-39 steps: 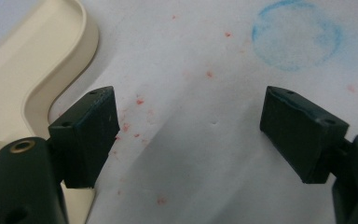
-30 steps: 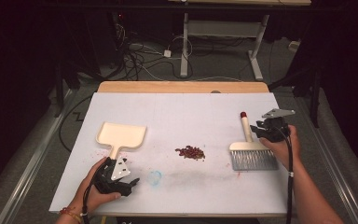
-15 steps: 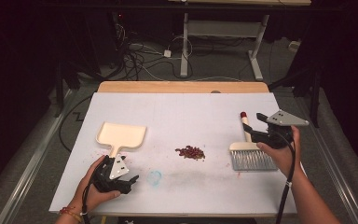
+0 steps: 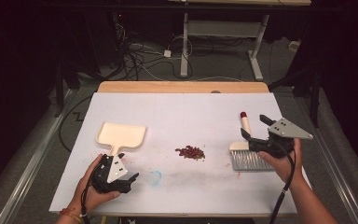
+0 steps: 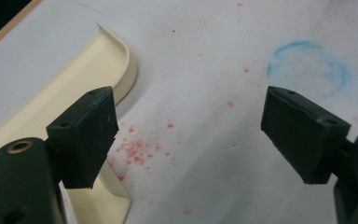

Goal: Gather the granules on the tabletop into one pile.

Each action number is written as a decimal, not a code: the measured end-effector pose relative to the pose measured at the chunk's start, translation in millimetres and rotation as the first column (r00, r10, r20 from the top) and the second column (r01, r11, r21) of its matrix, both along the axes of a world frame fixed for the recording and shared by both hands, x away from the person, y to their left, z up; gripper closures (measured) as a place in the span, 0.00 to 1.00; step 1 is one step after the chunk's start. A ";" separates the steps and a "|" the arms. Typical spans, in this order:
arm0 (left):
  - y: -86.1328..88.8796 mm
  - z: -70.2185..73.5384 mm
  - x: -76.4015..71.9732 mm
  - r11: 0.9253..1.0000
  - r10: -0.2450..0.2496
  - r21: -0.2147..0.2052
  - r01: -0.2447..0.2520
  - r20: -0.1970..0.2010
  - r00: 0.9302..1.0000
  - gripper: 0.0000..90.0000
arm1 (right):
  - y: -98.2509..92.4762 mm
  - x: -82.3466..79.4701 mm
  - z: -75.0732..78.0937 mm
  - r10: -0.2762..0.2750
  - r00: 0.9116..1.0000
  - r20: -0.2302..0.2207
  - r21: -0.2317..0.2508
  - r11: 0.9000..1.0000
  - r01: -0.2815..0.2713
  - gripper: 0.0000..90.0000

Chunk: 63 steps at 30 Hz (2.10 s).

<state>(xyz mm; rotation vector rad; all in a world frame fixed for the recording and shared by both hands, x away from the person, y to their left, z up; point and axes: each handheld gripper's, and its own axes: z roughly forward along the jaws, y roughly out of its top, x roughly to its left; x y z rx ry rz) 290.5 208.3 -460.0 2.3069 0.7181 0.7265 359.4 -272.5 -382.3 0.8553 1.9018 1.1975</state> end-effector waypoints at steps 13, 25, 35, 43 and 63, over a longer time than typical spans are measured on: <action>-3.0 -0.2 -0.9 1.000 0.001 0.001 -0.001 0.022 1.000 0.20 | 7.9 -25.4 -9.9 0.021 0.999 0.045 -0.013 1.000 -0.021 0.18; -4.3 -0.2 -0.2 1.000 -0.003 0.003 0.003 0.025 1.000 0.20 | 13.1 -41.0 -30.2 0.059 0.997 0.040 -0.037 0.998 -0.057 0.18; -7.0 0.6 1.9 1.000 -0.015 -0.001 0.015 0.029 0.999 0.20 | 18.7 -54.6 -51.3 0.087 0.996 0.020 -0.087 0.993 -0.085 0.18; -9.1 1.7 1.1 1.000 -0.017 -0.013 0.017 0.040 0.999 0.20 | 18.6 -65.4 -69.4 0.090 0.996 -0.017 -0.118 0.989 -0.092 0.18; -6.7 4.1 -2.9 0.999 -0.034 -0.031 0.036 0.062 0.997 0.20 | 17.3 -70.5 -67.6 0.077 0.997 -0.007 -0.126 0.989 -0.077 0.18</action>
